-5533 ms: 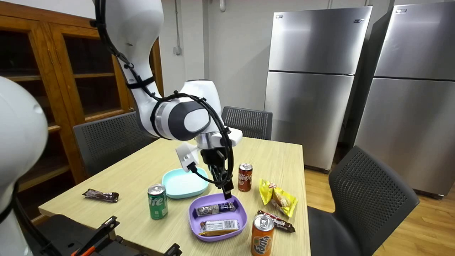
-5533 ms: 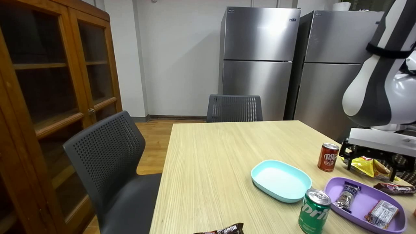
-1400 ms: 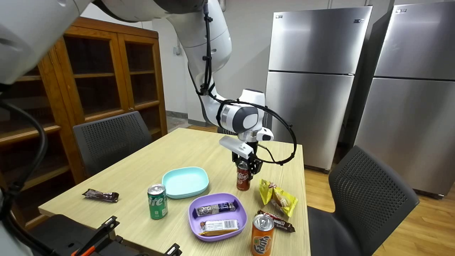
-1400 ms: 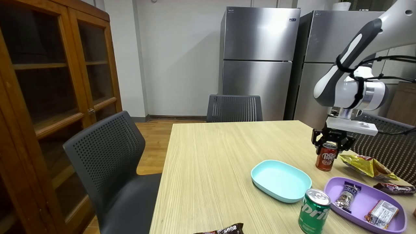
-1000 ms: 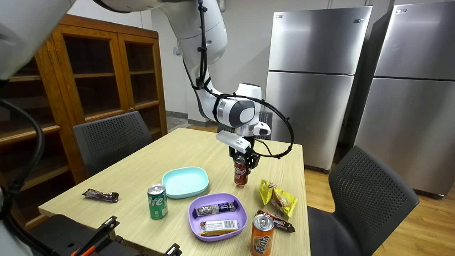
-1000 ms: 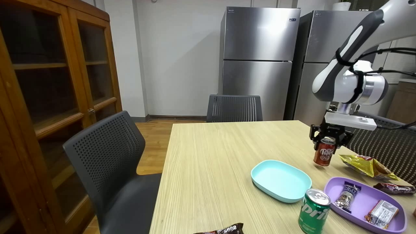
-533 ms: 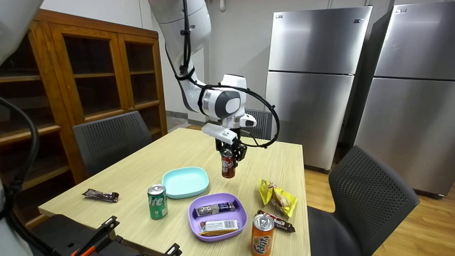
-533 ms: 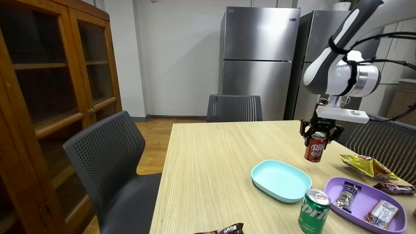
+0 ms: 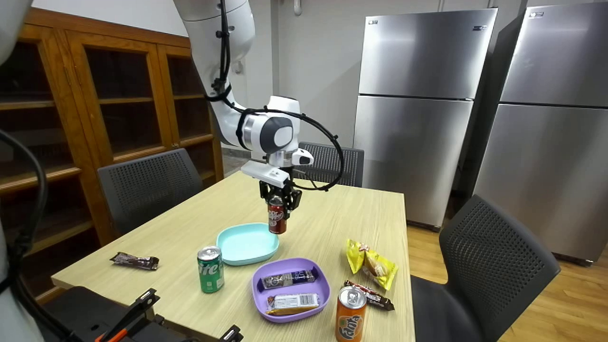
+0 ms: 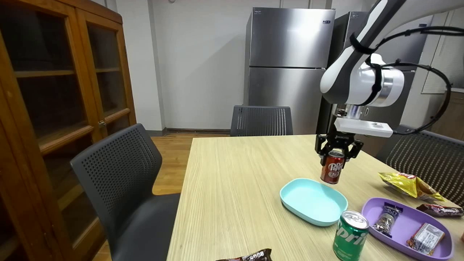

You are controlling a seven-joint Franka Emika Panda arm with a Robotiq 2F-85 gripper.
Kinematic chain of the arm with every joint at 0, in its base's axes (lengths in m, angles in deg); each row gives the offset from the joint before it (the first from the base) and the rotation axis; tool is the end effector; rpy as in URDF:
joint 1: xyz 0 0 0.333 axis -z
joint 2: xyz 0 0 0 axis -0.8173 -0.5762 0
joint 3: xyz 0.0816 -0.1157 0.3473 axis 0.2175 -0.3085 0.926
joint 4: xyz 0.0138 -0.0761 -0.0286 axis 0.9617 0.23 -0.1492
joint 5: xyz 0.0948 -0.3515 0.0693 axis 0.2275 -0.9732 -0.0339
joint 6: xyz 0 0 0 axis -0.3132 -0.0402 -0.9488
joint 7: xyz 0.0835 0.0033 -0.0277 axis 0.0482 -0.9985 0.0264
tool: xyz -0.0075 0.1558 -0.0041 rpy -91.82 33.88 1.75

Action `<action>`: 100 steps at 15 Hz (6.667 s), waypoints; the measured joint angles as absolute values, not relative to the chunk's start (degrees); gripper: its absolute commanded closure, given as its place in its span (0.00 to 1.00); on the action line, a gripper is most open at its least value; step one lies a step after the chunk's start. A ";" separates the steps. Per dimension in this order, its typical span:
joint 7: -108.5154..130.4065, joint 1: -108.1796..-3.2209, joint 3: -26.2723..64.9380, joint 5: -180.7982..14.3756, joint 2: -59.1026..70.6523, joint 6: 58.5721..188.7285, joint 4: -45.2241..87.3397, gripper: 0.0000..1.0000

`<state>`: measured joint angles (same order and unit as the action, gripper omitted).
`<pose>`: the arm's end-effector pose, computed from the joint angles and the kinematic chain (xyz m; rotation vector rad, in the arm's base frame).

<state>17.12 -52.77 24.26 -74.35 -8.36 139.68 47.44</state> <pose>0.6077 -0.0115 0.1910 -3.0789 0.1284 -0.0344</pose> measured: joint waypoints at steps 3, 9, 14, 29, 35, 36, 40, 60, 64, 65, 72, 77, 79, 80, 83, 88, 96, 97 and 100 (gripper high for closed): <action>17.73 -53.60 26.03 -74.35 -8.35 139.69 47.92 0.62; 18.55 -56.08 27.30 -75.34 -8.66 139.71 48.26 0.62; 18.55 -57.02 27.29 -76.14 -10.74 139.89 47.56 0.62; 18.55 -57.11 26.91 -76.57 -14.88 140.28 44.27 0.00; 19.06 -57.14 27.14 -76.60 -11.91 140.29 46.21 0.00; 19.40 -57.13 27.17 -76.60 -10.88 140.28 47.07 0.00; 21.00 -57.03 27.48 -76.60 -5.88 140.29 51.59 0.00; 22.97 -56.80 28.46 -76.49 1.78 142.90 61.14 0.00; 23.21 -57.54 29.35 -76.92 3.14 142.90 63.11 0.00; 23.21 -57.94 29.38 -77.57 3.75 142.90 63.84 0.00; 22.17 -60.54 29.00 -85.41 8.00 143.22 70.73 0.00; 21.48 -60.78 28.40 -86.23 10.12 146.42 76.21 0.00; 20.94 -60.77 27.75 -86.29 10.71 147.42 78.17 0.00; 20.70 -60.77 27.44 -86.30 11.00 147.87 79.09 0.00; 20.37 -60.72 26.99 -86.22 11.73 149.30 81.57 0.00; 20.33 -60.70 27.00 -85.88 11.71 152.46 84.63 0.00; 16.74 -61.03 24.79 -89.32 10.58 153.46 85.88 0.00; 16.64 -61.05 24.78 -89.38 10.28 153.48 85.88 0.00; 16.36 -61.51 24.76 -89.39 9.34 153.51 85.88 0.00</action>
<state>16.36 -61.51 24.76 -89.39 9.34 153.51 85.88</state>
